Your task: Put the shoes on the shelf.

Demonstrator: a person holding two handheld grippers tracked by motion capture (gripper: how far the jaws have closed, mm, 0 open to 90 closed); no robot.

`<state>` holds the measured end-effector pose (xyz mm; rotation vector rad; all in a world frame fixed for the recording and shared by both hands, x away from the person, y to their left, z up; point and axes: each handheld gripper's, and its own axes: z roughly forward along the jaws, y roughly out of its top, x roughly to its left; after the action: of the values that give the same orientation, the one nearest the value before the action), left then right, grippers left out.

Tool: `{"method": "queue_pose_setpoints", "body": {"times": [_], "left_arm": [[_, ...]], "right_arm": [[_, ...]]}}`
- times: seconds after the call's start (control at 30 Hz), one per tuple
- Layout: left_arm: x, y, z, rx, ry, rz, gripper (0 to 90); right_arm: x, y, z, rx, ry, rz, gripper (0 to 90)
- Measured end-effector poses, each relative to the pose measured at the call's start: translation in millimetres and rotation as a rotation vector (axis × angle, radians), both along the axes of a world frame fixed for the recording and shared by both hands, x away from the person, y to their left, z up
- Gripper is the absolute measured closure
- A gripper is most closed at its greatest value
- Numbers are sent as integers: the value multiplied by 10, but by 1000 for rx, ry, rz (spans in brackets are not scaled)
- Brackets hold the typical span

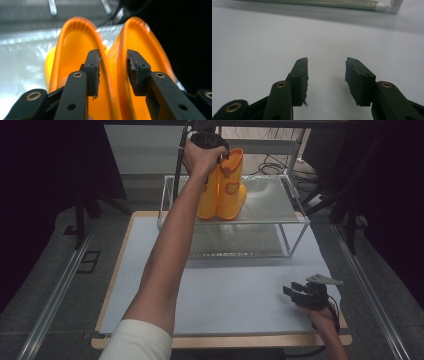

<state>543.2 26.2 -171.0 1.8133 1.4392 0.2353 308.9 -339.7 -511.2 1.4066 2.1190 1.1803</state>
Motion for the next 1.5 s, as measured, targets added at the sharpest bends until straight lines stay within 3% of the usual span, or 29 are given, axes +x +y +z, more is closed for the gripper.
{"method": "queue_pose_setpoints", "body": {"times": [0.07, 0.23, 0.33, 0.53, 0.7, 0.9, 1.03, 1.17, 1.5], "left_arm": [[-28, 33, 50, -19, -15, -12, 537], [-153, 135, 144, -55, -55, -69, 515], [-271, 210, 182, -58, -91, -111, 563], [-564, 431, 213, -71, -141, -219, 789], [-796, 577, 167, -54, -138, -305, 881], [-1022, 803, 57, -38, -131, -321, 897], [-1115, 930, -94, -25, -124, -309, 898], [-1111, 1007, -341, -1, -92, -288, 898], [-788, 1005, -1097, 41, 6, -233, 898]], "right_arm": [[1, 4, -5, -2, 0, 1, 531], [0, 6, -4, -3, -2, 3, 530], [1, -11, -5, -1, 0, -4, 530], [-7, -38, 20, 10, -2, -17, 528], [-1, -60, 20, 1, -7, -24, 528], [-2, -48, 29, 0, -10, -25, 528], [2, -31, 21, -4, -9, -19, 527], [3, -21, 25, -8, -12, -14, 527], [10, 1, 3, -17, -6, -9, 527]]}}
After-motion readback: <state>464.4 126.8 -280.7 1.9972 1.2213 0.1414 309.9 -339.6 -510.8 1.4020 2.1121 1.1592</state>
